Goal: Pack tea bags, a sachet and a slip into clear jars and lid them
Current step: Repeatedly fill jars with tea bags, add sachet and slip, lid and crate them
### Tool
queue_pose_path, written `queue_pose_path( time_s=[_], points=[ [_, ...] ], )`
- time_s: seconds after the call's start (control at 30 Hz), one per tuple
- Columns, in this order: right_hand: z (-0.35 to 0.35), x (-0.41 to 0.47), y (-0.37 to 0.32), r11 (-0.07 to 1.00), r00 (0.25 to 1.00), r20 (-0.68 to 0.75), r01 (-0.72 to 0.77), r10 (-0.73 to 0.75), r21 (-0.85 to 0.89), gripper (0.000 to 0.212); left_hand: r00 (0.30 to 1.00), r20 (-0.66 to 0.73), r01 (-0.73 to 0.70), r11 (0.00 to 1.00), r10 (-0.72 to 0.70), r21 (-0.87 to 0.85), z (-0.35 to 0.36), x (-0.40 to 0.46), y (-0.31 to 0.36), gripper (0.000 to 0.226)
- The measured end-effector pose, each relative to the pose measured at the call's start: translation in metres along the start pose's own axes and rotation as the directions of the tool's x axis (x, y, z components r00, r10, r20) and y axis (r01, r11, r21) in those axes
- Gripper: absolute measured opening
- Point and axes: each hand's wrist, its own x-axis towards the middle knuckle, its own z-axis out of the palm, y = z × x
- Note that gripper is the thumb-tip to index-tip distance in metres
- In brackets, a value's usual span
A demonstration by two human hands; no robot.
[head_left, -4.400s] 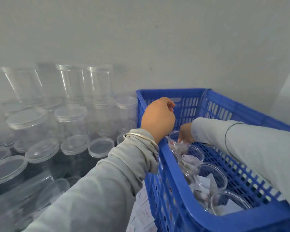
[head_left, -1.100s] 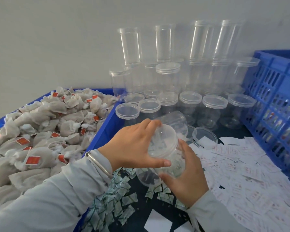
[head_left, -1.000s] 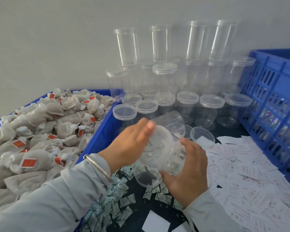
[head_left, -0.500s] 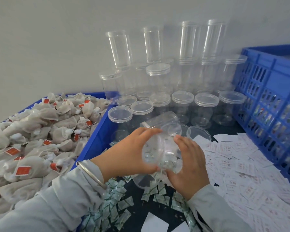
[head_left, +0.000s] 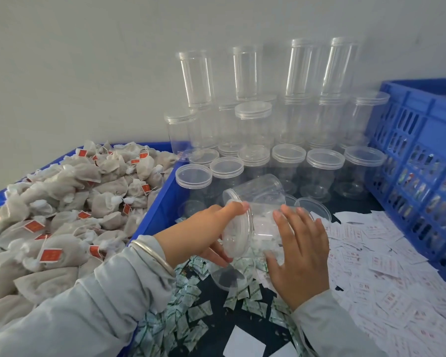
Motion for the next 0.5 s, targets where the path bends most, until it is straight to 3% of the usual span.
queue_pose_path(
  time_s=[0.13,0.37,0.43,0.5],
  points=[
    [-0.001,-0.001,-0.005,0.999,0.998,-0.064,0.009,-0.011,-0.032,0.074,0.994,0.059,0.09,0.995,-0.087,-0.053,0.0,0.0,0.001,0.07],
    [0.002,0.001,-0.009,0.993,0.98,-0.186,0.043,-0.063,-0.106,0.065,0.897,0.388,0.259,0.963,-0.212,-0.074,-0.015,0.005,0.0,0.101],
    [0.0,0.003,-0.001,0.99,0.976,-0.217,-0.055,0.025,-0.131,0.072,0.881,0.422,0.292,0.948,-0.215,-0.127,-0.024,0.006,-0.001,0.1],
    [-0.004,0.005,0.013,0.968,0.95,-0.231,-0.236,0.21,-0.09,0.086,0.889,0.41,0.321,0.916,-0.203,-0.241,-0.036,0.005,-0.004,0.1]
  ],
)
